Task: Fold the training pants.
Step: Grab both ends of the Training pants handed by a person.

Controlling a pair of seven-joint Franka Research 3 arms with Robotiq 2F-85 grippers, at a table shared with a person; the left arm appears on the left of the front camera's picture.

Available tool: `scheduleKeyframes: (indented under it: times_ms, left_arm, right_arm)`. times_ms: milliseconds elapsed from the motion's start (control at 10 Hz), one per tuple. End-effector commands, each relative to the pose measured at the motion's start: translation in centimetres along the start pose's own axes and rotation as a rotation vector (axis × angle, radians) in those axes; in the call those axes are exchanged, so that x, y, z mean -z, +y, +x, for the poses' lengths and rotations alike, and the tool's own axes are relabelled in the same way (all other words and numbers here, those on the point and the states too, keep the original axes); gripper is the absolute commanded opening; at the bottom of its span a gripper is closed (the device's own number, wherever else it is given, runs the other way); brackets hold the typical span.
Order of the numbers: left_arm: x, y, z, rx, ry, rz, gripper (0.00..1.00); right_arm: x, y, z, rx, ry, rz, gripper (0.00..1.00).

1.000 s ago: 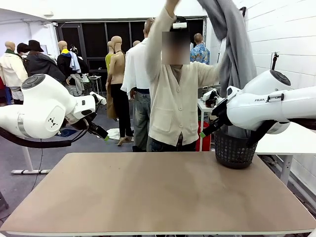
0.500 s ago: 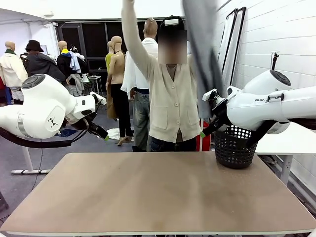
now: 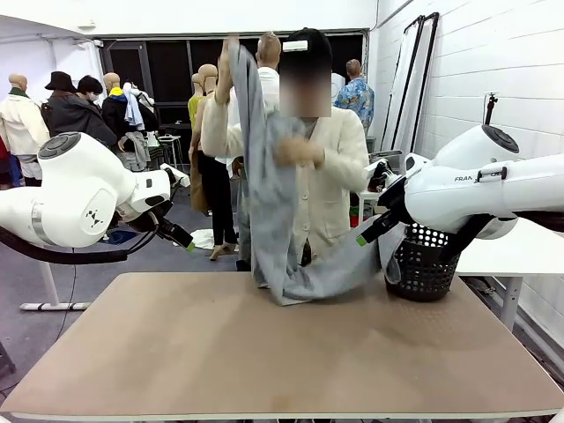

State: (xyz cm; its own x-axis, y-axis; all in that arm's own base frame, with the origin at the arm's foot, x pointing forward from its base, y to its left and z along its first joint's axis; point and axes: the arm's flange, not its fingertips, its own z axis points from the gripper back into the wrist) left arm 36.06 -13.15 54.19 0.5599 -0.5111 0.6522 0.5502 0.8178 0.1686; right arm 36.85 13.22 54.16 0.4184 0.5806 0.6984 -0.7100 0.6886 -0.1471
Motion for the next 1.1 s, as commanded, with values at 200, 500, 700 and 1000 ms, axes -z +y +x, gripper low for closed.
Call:
scheduleKeyframes:
  times_ms: [200, 500, 700, 1000]
  left_arm:
    - [-0.08, 0.05, -0.04, -0.002, 0.005, 0.008, 1.00]
    - [-0.08, 0.05, -0.04, -0.002, 0.005, 0.008, 1.00]
    - [-0.08, 0.05, -0.04, -0.002, 0.005, 0.008, 1.00]
    - [-0.08, 0.05, -0.04, -0.002, 0.005, 0.008, 1.00]
  right_arm:
    - [0.08, 0.04, -0.10, 0.000, 0.004, 0.004, 1.00]
    - [0.08, 0.04, -0.10, 0.000, 0.004, 0.004, 1.00]
    - [0.08, 0.04, -0.10, 0.000, 0.004, 0.004, 1.00]
    - [0.08, 0.04, -0.10, 0.000, 0.004, 0.004, 1.00]
